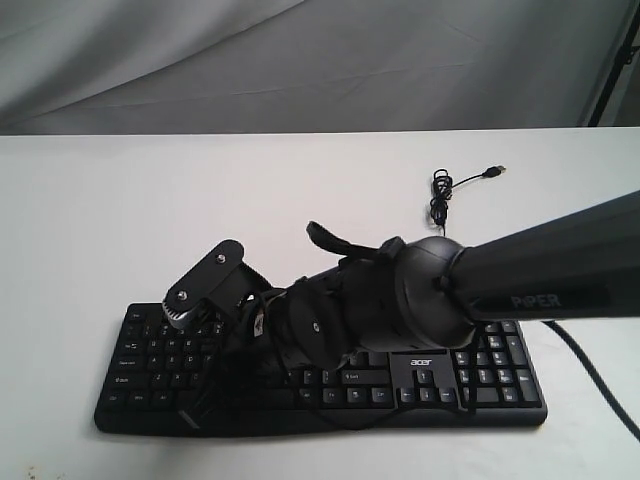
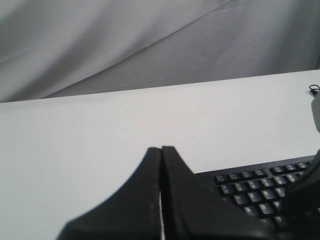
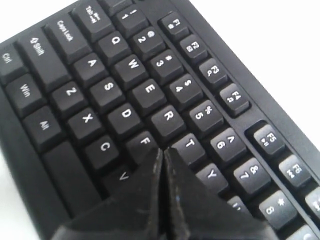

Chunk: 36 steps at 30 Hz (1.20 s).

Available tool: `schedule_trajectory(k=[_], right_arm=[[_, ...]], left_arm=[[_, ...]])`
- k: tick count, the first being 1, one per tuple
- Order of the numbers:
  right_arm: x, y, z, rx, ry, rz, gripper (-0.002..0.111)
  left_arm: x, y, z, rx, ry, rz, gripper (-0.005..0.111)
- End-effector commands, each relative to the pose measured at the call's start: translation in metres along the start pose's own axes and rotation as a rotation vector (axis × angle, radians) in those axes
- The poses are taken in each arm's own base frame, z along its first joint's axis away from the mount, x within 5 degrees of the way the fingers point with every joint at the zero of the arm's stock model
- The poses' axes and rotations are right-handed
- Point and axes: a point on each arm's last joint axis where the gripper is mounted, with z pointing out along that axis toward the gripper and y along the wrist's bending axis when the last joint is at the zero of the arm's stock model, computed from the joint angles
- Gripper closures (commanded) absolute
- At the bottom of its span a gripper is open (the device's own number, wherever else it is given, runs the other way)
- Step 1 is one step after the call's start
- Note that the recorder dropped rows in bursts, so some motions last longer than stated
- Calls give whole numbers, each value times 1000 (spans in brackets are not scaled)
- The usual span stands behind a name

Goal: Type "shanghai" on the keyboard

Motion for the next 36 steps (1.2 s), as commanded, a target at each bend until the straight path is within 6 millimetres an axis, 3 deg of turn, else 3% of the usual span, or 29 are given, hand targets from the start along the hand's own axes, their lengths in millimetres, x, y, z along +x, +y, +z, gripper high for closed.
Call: schedule_trajectory(k=[1,10,22,27,36], right_arm=[[-9,1,-17,-8,-17,-21,108],[6,-9,-18,8,15,-1,108],[5,-12,-18,26,-15,4,108],[14,-14,-3,34,7,2,108],[-4,-9,-22,33,-64,-32,108]], left_arm=[[1,0,0,4,-4,-1,107],[1,0,0,4,-4,-1,107],[1,0,0,4,-4,-1,107],[1,0,0,4,-4,-1,107],[1,0,0,4,-4,-1,107]])
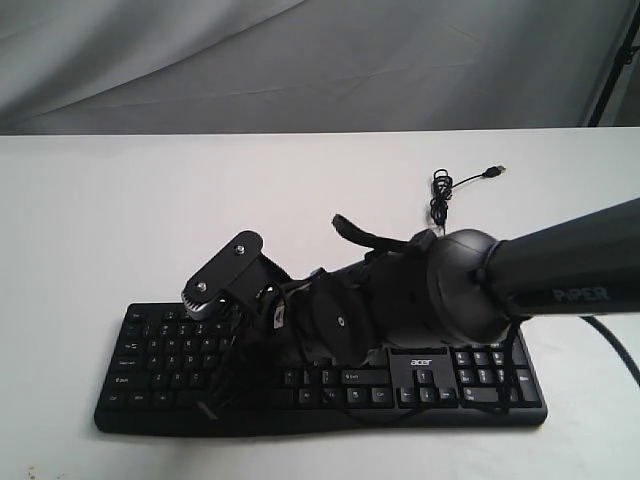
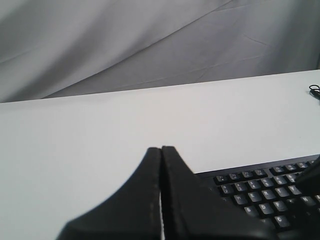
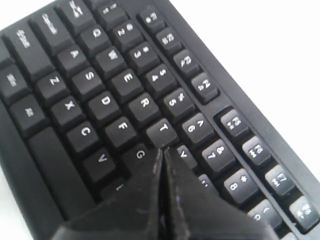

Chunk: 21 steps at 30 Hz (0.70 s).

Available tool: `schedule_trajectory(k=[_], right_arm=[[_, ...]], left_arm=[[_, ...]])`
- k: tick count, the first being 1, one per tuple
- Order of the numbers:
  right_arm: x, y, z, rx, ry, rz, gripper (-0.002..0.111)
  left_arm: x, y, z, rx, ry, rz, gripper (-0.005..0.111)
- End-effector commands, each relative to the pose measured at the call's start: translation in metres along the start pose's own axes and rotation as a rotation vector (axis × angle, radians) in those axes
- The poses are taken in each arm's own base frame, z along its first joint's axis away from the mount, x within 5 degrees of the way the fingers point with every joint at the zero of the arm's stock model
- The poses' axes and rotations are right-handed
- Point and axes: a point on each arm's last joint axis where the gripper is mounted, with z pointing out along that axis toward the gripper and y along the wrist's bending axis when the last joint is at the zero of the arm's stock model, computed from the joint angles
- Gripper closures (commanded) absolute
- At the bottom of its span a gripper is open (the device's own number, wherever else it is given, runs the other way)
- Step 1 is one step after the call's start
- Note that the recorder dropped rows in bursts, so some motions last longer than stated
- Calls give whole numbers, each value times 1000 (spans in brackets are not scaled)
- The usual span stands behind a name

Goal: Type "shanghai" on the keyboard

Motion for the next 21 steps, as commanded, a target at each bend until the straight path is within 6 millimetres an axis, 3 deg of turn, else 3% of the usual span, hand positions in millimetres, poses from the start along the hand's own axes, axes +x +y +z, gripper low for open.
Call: schedule_trajectory(k=[1,4,9,15,21], right_arm=[[-13,5,-6,0,-51,-62,108],[-32,24,2,-28,-98,-201,108],[-51,42,19,-67,-117,-242,108],[-53,46,41,-78,-104,-251,108],[-50,45,47,-71,-102,-271,108]], left_arm=[[1,0,0,4,-4,-1,107],[1,0,0,4,-4,-1,107],[1,0,0,4,-4,-1,107],[1,0,0,4,-4,-1,107],[1,0,0,4,-4,-1,107]])
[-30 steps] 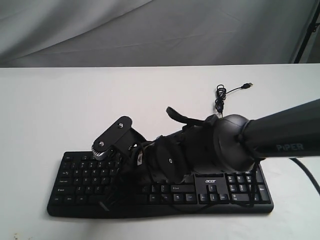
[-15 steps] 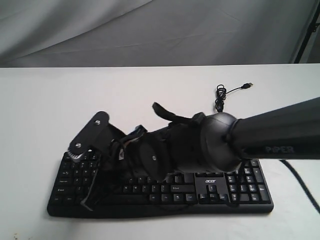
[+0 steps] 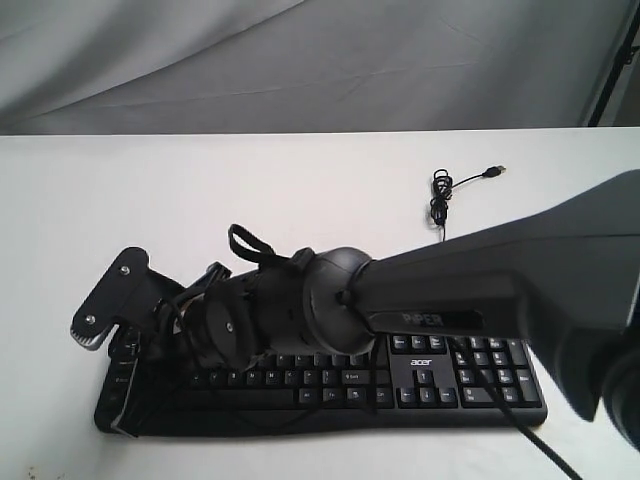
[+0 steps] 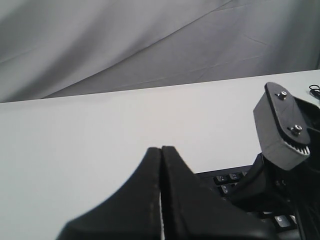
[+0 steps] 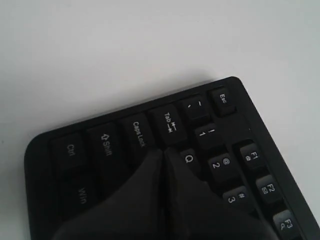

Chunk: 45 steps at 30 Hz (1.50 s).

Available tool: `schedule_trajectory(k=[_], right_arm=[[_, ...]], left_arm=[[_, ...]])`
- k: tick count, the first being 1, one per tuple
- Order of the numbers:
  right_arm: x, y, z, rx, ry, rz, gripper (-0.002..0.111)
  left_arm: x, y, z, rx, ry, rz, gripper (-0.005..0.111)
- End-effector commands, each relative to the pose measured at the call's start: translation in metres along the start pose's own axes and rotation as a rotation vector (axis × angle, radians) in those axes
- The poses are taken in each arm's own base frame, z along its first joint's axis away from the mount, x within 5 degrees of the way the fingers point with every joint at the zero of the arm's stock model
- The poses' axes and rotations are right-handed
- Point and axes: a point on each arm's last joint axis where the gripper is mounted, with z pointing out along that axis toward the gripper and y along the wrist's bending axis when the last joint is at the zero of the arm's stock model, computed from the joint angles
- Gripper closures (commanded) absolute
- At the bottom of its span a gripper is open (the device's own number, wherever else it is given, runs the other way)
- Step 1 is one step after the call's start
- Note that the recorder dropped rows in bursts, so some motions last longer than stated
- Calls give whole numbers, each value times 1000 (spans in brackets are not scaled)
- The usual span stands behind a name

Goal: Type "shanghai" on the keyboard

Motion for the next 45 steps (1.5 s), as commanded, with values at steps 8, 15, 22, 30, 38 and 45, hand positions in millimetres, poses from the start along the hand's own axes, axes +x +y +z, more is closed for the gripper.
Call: schedule_trajectory(k=[8,15,22,30,38,45], right_arm=[[-3,-1,1,14,-23,-11,108],[6,2,10,-1,10,15,108],[-3,0,-2,-10,-4,16,108],[1,-16,-35,71,-68,140,108],[61,-30,-86,198,-39,289,108],[79,-38,-89,221,1,370,108]], left_arm=[[1,0,0,4,-4,-1,107],[1,0,0,4,-4,-1,107],[1,0,0,4,-4,-1,107],[1,0,0,4,-4,-1,107],[1,0,0,4,-4,-1,107],[1,0,0,4,-4,-1,107]])
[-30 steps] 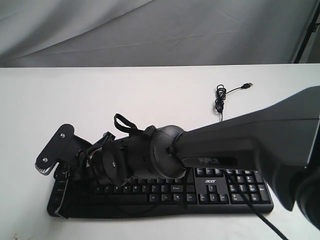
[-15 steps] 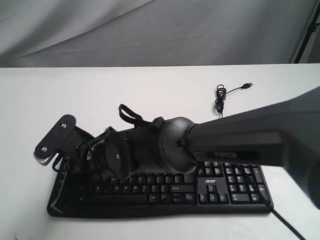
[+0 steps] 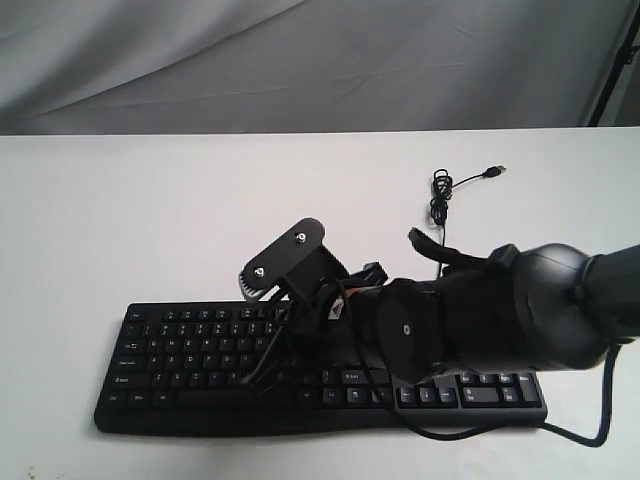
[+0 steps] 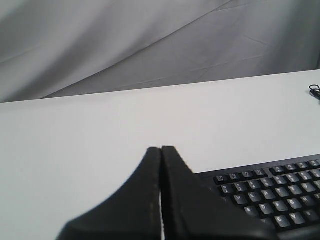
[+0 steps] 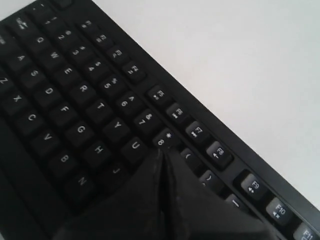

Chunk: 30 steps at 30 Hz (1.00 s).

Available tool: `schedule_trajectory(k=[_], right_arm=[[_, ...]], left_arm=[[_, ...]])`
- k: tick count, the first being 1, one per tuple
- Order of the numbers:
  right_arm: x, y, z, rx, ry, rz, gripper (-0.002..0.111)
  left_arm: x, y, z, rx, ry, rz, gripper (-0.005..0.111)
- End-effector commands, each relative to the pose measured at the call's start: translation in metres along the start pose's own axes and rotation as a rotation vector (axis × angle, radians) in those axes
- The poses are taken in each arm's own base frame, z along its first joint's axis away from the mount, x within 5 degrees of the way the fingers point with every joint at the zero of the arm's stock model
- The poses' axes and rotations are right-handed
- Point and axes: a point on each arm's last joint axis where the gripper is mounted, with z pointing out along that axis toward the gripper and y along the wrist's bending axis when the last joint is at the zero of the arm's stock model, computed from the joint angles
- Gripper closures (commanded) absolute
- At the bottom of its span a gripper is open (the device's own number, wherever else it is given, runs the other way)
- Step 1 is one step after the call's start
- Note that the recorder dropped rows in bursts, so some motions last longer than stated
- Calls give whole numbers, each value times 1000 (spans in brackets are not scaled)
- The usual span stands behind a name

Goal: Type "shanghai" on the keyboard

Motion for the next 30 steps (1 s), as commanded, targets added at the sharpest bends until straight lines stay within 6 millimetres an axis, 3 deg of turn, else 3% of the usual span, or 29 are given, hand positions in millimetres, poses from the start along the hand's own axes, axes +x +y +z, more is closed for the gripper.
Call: schedule_trajectory(k=[1,11,30], right_arm=[[2,-4,-1,18,-5,38,108],[9,-4,10,37,4,33,108],[7,3,10,43,-20,3,108]], left_arm=[[1,0,0,4,-4,-1,107],[1,0,0,4,-4,-1,107],[1,0,0,4,-4,-1,107]])
